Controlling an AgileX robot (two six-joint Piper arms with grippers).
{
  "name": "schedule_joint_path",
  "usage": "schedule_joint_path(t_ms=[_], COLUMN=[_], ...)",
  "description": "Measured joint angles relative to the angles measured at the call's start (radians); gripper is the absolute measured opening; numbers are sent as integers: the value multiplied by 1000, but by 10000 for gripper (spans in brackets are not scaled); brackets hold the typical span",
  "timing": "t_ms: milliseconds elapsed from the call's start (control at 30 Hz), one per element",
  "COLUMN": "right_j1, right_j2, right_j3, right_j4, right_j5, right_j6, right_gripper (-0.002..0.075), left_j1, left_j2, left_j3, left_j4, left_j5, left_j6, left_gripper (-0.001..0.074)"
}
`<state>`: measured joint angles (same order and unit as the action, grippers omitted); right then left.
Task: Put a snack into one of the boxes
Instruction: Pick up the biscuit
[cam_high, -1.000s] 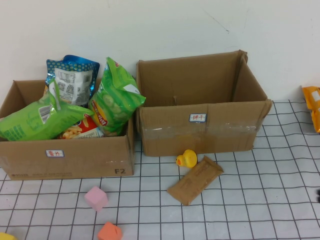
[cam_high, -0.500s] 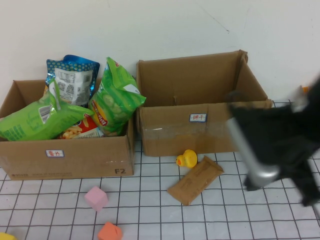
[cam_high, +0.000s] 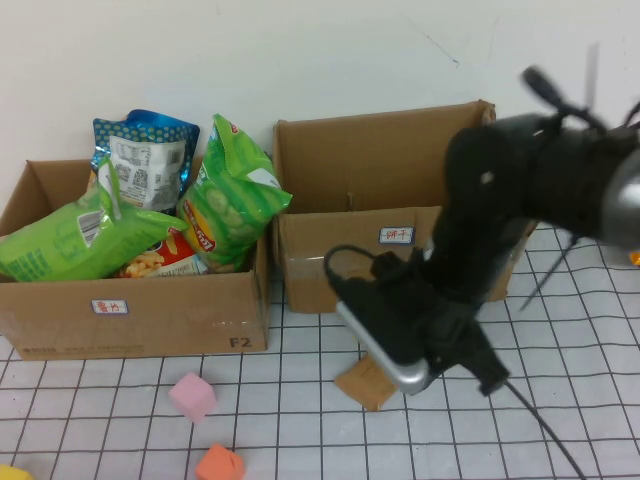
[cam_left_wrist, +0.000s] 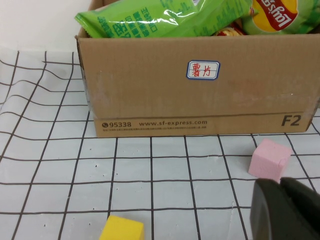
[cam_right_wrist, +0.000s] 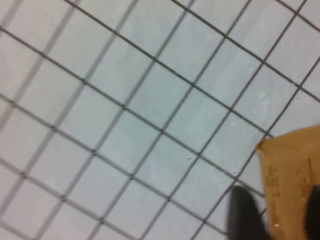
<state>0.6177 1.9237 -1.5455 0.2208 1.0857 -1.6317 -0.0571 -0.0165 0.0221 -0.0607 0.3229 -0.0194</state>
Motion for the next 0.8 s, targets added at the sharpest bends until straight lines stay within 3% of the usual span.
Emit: schedule_joint_path(t_ms=[133,233,433,800], right_j1=[11,24,29,27], right_j2=[74,119,203,325], right_j3=[-10,-10,-10,-76], right_j4=[-43,-93,-116,-144], right_j5=[-90,-175,-300,-335], right_j6=[-13,-16,-16,7], right_gripper=[393,463,490,493], left_j1=[0,0,0,0], left_j2=[0,0,0,0], left_j3=[0,0,0,0], left_j4=[0,0,0,0], left_j5=[0,0,2,2], left_j6=[0,0,0,0], left_gripper=[-2,-2,-2,-2])
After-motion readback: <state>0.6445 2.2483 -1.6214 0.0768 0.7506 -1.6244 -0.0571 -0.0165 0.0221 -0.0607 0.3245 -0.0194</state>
